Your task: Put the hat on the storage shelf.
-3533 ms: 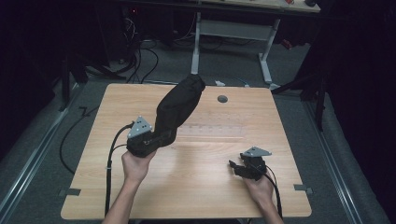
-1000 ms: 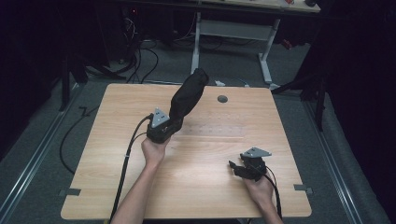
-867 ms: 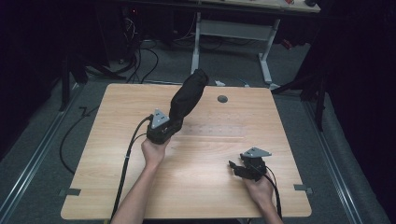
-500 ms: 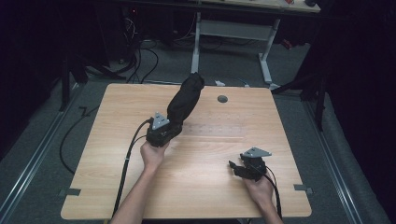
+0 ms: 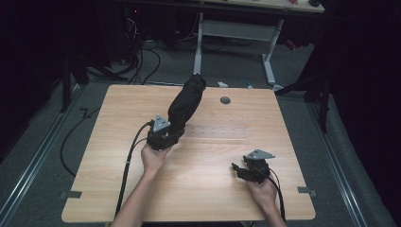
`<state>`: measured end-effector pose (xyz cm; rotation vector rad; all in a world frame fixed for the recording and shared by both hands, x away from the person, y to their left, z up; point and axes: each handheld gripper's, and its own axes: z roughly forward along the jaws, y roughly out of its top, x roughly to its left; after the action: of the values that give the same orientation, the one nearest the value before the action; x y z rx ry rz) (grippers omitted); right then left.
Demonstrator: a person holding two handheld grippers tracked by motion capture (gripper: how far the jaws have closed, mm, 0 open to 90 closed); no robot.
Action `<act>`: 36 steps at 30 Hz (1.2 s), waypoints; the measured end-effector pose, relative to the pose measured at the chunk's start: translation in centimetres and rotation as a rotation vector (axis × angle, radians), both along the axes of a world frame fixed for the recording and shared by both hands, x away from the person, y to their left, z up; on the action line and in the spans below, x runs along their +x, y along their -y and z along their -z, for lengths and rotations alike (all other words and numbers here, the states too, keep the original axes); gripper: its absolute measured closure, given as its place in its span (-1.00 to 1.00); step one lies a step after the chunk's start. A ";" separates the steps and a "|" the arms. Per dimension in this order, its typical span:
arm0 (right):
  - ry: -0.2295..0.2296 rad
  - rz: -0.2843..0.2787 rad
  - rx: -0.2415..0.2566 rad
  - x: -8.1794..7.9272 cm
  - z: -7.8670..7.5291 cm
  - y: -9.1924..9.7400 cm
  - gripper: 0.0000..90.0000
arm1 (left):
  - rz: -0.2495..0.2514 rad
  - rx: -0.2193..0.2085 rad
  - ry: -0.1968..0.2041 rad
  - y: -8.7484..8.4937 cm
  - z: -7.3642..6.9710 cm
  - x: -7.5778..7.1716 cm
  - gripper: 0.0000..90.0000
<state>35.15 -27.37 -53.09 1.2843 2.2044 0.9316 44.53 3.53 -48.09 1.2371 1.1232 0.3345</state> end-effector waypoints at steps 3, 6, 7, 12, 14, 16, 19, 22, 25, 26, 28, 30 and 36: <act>0.000 0.000 0.000 0.0 0.0 0.0 -0.12 | -0.001 0.002 -0.007 -0.2 -0.3 -0.2 0.04; 0.000 0.000 0.000 0.0 0.0 0.0 -0.12 | 0.005 0.003 -0.018 -0.4 -0.6 -0.5 -0.13; 0.000 0.000 0.000 0.0 0.0 0.0 -0.12 | 0.008 0.003 -0.024 -0.5 -0.7 -0.6 -0.17; 0.000 0.000 0.000 0.0 0.0 0.0 -0.12 | 0.025 0.009 -0.036 -1.0 -1.1 -1.2 -0.27; 0.000 0.000 0.000 0.0 0.0 0.0 -0.12 | 0.028 0.009 -0.036 -1.2 -1.4 -1.5 -0.28; 0.000 0.000 0.000 0.0 0.0 0.0 -0.12 | 0.014 0.014 -0.025 -1.4 -1.5 -1.9 -0.30; 0.000 -0.001 0.000 0.0 0.0 0.0 -0.12 | -0.005 0.017 -0.015 -1.9 -1.6 -2.4 -0.29; 0.000 0.000 0.000 0.0 0.0 0.0 -0.12 | -0.008 0.015 -0.019 -2.5 -1.7 -2.9 -0.29; 0.000 0.000 0.000 0.0 0.0 0.0 -0.12 | -0.018 0.005 -0.027 -3.2 -1.7 -3.4 -0.29; 0.000 0.000 0.000 0.0 0.0 0.0 -0.12 | -0.020 0.010 -0.029 -3.4 -1.8 -3.5 -0.29; 0.000 0.000 0.000 0.0 0.0 0.0 -0.12 | -0.023 0.009 -0.036 -3.9 -2.1 -3.9 -0.29; 0.000 0.000 0.000 0.0 0.0 0.0 -0.12 | -0.024 -0.001 -0.039 -4.4 -2.4 -4.3 -0.29; 0.000 0.000 0.000 0.0 0.0 0.0 -0.12 | -0.020 -0.013 -0.040 -5.2 -2.8 -5.5 -0.29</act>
<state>35.15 -27.37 -53.09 1.2851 2.2041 0.9317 39.01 8.69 -45.32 1.2264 1.1711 0.3183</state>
